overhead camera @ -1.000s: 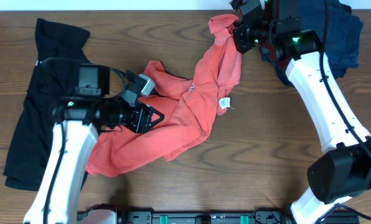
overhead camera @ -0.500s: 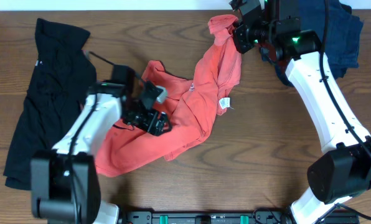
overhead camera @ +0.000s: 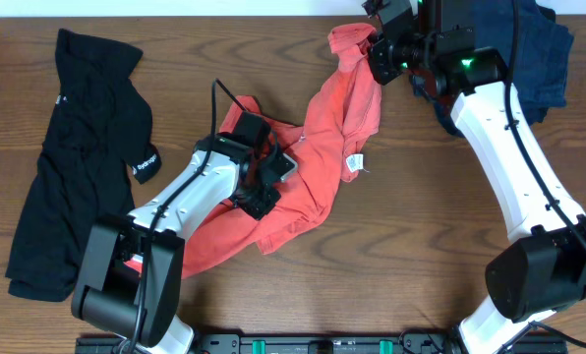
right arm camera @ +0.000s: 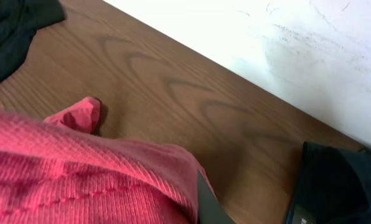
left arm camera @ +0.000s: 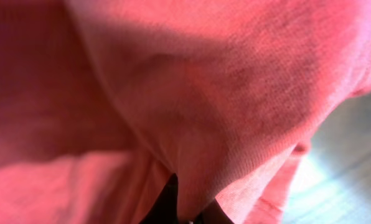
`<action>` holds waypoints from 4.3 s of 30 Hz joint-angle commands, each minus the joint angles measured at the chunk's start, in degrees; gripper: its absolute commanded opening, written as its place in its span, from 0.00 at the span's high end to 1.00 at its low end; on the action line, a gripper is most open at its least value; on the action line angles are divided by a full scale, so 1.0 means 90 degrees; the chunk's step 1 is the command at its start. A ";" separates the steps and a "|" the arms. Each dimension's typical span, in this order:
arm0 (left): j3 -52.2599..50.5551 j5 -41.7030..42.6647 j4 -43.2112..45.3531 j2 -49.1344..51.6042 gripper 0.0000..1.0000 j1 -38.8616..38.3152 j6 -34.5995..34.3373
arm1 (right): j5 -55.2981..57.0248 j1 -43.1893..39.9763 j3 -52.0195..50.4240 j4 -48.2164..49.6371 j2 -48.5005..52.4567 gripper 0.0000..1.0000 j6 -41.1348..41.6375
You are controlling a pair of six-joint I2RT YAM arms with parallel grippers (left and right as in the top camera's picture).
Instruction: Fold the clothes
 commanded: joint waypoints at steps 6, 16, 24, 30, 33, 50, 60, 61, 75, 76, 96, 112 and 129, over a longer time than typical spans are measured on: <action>0.0381 -0.0629 0.0481 -0.0515 0.94 0.0202 -0.0500 | -0.0070 -0.0019 0.0090 -0.0010 -0.0027 0.96 -0.0022; 0.0379 -0.2305 0.2176 -0.0525 0.94 0.0537 -0.0590 | -0.0070 -0.0019 0.0090 -0.0092 -0.0027 0.96 -0.0024; 0.0425 -0.2329 0.2159 -0.0687 0.02 0.0918 -0.1603 | -0.0068 -0.0019 0.0090 -0.0168 -0.0027 0.96 -0.0070; 0.0430 -0.1175 0.0663 -0.1739 0.02 0.0675 -0.1564 | -0.0068 -0.0019 0.0090 -0.0175 -0.0027 0.96 -0.0073; 0.0338 -0.1039 -0.0044 -0.2076 0.02 0.0461 -0.1566 | -0.0068 -0.0019 0.0090 -0.0155 -0.0027 0.96 -0.0068; -0.0410 -0.0352 -0.0313 -0.1056 0.07 0.0204 -0.1163 | -0.0070 -0.0019 0.0090 -0.0148 -0.0027 0.96 -0.0066; -0.0410 -0.0070 -0.0362 -0.0221 0.24 0.0000 -0.0869 | -0.0068 -0.0019 0.0090 -0.0131 -0.0027 0.95 -0.0066; -0.0410 -0.0080 -0.0362 -0.0165 0.24 0.0000 -0.0869 | -0.0070 -0.0019 0.0090 -0.0131 -0.0027 0.95 -0.0066; -0.0631 -0.0865 0.0083 0.0019 0.31 0.0005 -0.1039 | -0.0068 -0.0019 0.0090 -0.0151 -0.0027 0.95 -0.0066; -0.0702 -0.0862 0.0168 0.0019 0.33 0.0005 -0.1039 | -0.0068 -0.0019 0.0090 -0.0153 -0.0027 0.95 -0.0066; -0.1202 -0.0891 0.0984 0.0019 0.89 0.0005 -0.1039 | -0.0068 -0.0019 0.0090 -0.0177 -0.0027 0.96 -0.0066; 0.0614 -0.1460 -0.0104 -0.2280 0.94 0.0461 -0.2237 | 0.0058 -0.0316 0.0092 -0.0311 -0.0850 0.99 0.0180; 0.1406 -0.2246 0.1171 -0.5056 0.94 0.2084 -0.2616 | 0.0075 -0.1236 0.0092 -0.1013 -0.2283 0.99 0.0245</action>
